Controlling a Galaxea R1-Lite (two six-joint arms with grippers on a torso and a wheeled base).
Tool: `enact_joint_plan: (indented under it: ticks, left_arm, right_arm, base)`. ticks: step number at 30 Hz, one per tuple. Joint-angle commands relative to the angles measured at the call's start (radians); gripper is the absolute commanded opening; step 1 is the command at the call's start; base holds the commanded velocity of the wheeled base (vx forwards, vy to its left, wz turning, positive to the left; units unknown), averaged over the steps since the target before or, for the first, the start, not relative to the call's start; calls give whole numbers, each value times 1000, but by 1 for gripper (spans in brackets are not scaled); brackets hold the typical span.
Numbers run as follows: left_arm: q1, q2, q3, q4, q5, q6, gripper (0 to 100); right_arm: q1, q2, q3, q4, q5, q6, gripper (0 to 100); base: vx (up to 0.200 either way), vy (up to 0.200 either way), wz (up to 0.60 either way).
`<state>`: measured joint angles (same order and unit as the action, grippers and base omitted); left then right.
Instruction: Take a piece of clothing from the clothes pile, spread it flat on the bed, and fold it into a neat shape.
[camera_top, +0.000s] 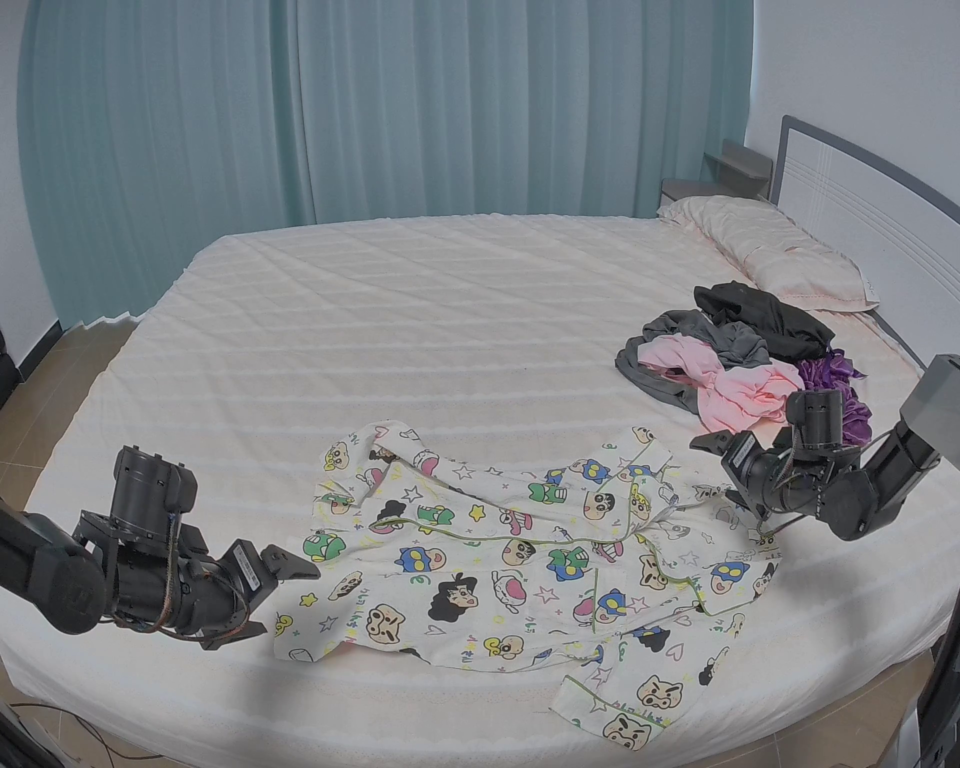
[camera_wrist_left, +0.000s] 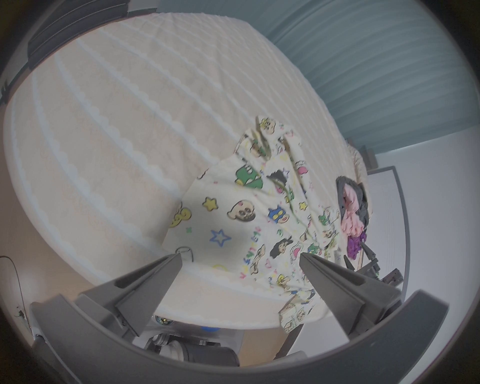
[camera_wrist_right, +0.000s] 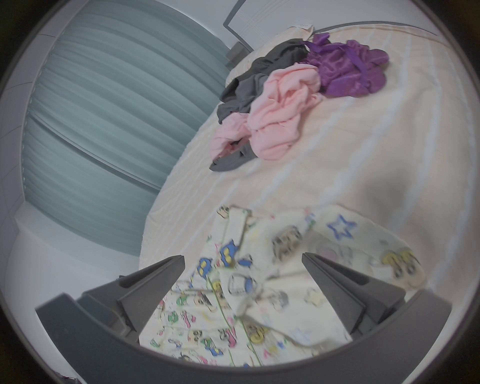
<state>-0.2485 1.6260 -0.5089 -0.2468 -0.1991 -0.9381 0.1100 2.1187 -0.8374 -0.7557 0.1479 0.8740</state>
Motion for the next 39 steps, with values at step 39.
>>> enact_joint_plan:
  ticks: [39]
  left_arm:
    - [-158,242,167,-305,265,-131,100]
  right_arm:
    - [108,-266,529,-137,-21,0,100]
  base:
    - [-31,0,0]
